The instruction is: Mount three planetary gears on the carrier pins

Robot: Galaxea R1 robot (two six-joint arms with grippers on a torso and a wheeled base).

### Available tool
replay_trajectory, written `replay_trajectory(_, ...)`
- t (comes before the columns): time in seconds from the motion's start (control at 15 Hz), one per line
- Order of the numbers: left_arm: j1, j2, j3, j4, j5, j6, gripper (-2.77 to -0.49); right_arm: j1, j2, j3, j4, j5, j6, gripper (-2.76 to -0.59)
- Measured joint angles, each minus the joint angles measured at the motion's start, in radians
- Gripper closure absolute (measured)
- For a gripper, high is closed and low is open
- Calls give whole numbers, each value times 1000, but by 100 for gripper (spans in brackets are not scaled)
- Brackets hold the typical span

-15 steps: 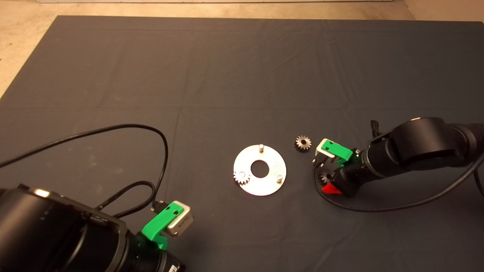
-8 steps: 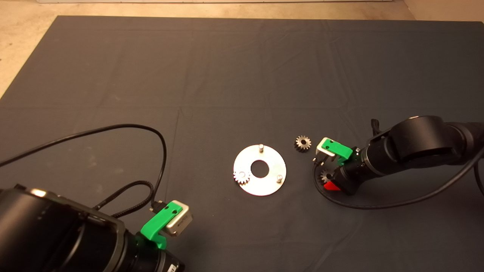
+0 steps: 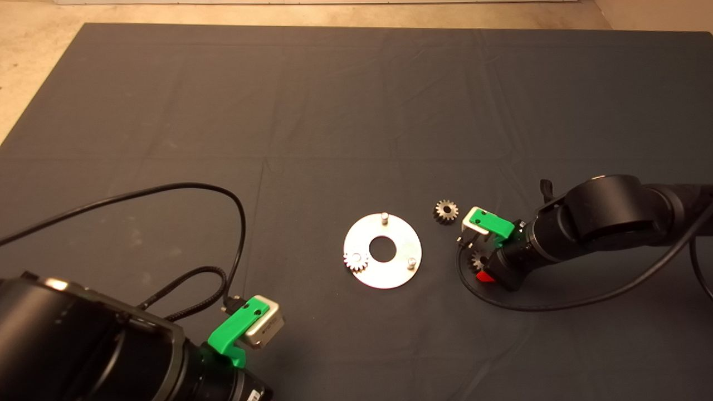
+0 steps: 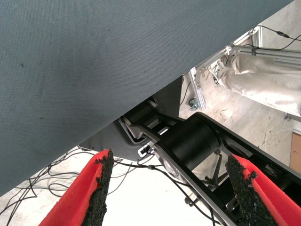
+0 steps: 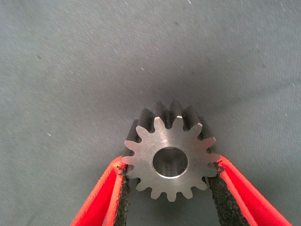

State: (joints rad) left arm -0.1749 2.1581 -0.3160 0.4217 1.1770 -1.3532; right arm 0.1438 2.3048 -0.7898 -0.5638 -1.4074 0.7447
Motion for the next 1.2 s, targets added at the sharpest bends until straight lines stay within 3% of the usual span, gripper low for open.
replay_trajectory(0.2, 0, 0, 0, 0, -1, 0, -165, 1, 6, -6, 0, -3, -11, -107)
replay_trajectory(0.47, 0, 0, 0, 0, -8, 0, -165, 3, 19, -7, 0, -24, -13, -101)
replay_trajectory(0.6, 0, 0, 0, 0, -8, 0, -165, 3, 33, -7, 2, -57, -13, -99)
replay_trajectory(0.73, 0, 0, 0, 0, -7, 0, -165, 4, 42, 20, 0, -106, -13, -94)
replay_trajectory(0.8, 0, 0, 0, 0, -7, 0, -165, 13, 45, 52, 3, -123, -11, -94)
replay_trajectory(1.0, 0, 0, 0, 0, -11, 0, -165, 90, 61, 103, 13, -122, -3, -92)
replay_trajectory(1.2, 0, 0, 0, 0, -11, 0, -165, 103, 73, 128, 16, -121, 1, -92)
